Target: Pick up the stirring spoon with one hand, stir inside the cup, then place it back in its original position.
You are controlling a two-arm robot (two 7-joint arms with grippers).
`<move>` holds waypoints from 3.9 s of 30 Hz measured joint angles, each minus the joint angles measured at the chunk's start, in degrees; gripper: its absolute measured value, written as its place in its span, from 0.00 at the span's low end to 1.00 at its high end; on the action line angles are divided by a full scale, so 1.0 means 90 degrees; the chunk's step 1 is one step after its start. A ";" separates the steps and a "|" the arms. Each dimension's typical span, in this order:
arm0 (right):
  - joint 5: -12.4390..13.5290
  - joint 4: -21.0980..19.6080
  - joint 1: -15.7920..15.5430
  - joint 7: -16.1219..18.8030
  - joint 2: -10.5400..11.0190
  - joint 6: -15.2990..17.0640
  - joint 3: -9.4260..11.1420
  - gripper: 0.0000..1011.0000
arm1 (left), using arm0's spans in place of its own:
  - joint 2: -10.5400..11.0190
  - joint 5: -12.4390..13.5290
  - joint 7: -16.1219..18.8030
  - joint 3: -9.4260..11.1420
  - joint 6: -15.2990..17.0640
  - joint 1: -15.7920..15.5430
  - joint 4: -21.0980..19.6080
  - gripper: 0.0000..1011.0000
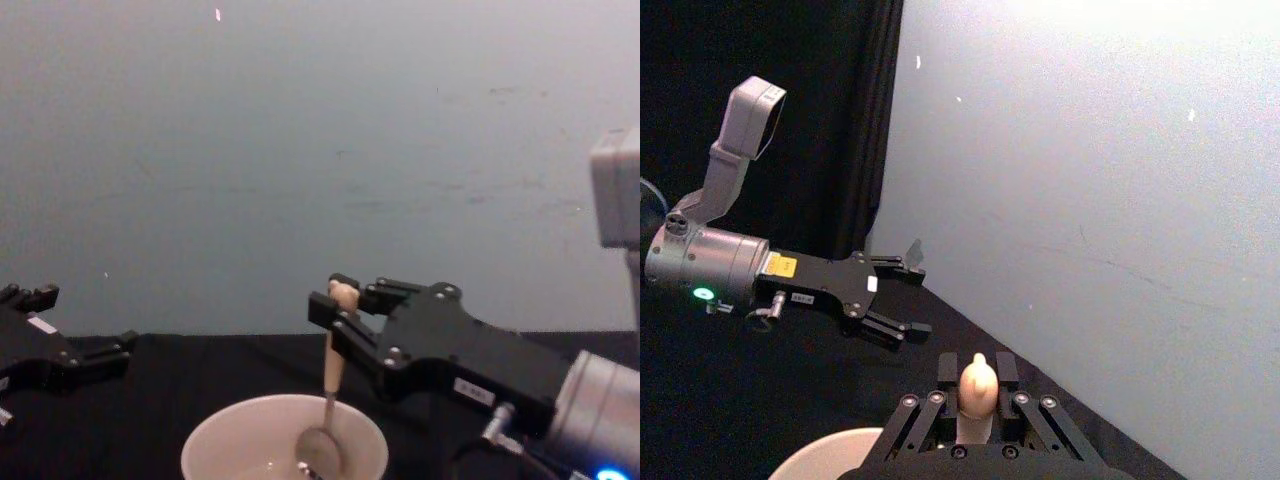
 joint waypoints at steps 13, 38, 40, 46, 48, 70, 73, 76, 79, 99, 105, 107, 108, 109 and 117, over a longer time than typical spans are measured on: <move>0.0363 -0.0786 -0.0549 0.0356 0.0400 0.0196 -0.0025 0.21 | 0.0000 0.0000 0.0000 0.0000 0.0000 0.0000 0.0000 0.99; -0.0035 0.0228 0.0188 -0.0100 -0.0333 0.0003 -0.0224 0.21 | 0.0000 0.0000 0.0000 0.0000 0.0000 0.0000 0.0000 0.99; -0.0055 0.0278 0.0210 -0.0122 -0.0334 -0.0004 -0.0198 0.21 | 0.0000 0.0000 0.0000 0.0000 0.0000 0.0000 0.0000 0.99; -0.0105 0.0336 0.0212 -0.0154 -0.0310 -0.0010 -0.0109 0.21 | 0.0000 0.0000 0.0000 0.0000 0.0000 0.0000 0.0000 0.99; -0.0106 0.0336 0.0201 -0.0154 -0.0306 -0.0008 -0.0096 0.21 | 0.0000 0.0000 0.0000 0.0000 0.0000 0.0000 0.0000 0.99; 0.0475 -0.0771 -0.0044 0.0239 0.0102 0.0109 0.0189 0.21 | 0.0000 0.0000 0.0000 0.0000 0.0000 0.0000 0.0000 0.99; 0.0619 -0.1051 -0.0077 0.0272 0.0233 0.0164 0.0279 0.21 | 0.0000 0.0000 0.0000 0.0000 0.0000 0.0000 0.0000 0.99; 0.0760 -0.1314 -0.0106 0.0266 0.0372 0.0240 0.0397 0.21 | 0.0000 0.0000 0.0000 0.0000 0.0000 0.0000 0.0000 0.99; 0.0860 -0.1516 -0.0126 0.0209 0.0493 0.0310 0.0518 0.21 | 0.0000 0.0000 0.0000 0.0000 0.0000 0.0000 0.0000 0.99; 0.0775 -0.2096 -0.0512 -0.0405 0.1088 0.0902 0.1143 0.21 | 0.0000 0.0000 0.0000 0.0000 0.0000 0.0000 0.0000 0.99; 0.0783 -0.2143 -0.0577 -0.0426 0.1122 0.1035 0.1170 0.21 | 0.0000 0.0000 0.0000 0.0000 0.0000 0.0000 0.0000 0.99; 0.0788 -0.2152 -0.0590 -0.0432 0.1129 0.1067 0.1175 0.21 | 0.0000 0.0000 0.0000 0.0000 0.0000 0.0000 0.0000 0.99; 0.0797 -0.2160 -0.0605 -0.0440 0.1139 0.1105 0.1180 0.21 | 0.0000 0.0000 0.0000 0.0000 0.0000 0.0000 0.0000 0.99; 0.0801 -0.2165 -0.0613 -0.0444 0.1146 0.1125 0.1181 0.21 | 0.0000 0.0000 0.0000 0.0000 0.0000 0.0000 0.0000 0.99; 0.0879 -0.2221 -0.0703 -0.0464 0.1216 0.1355 0.1198 0.21 | 0.0000 0.0000 0.0000 0.0000 0.0000 0.0000 0.0000 0.99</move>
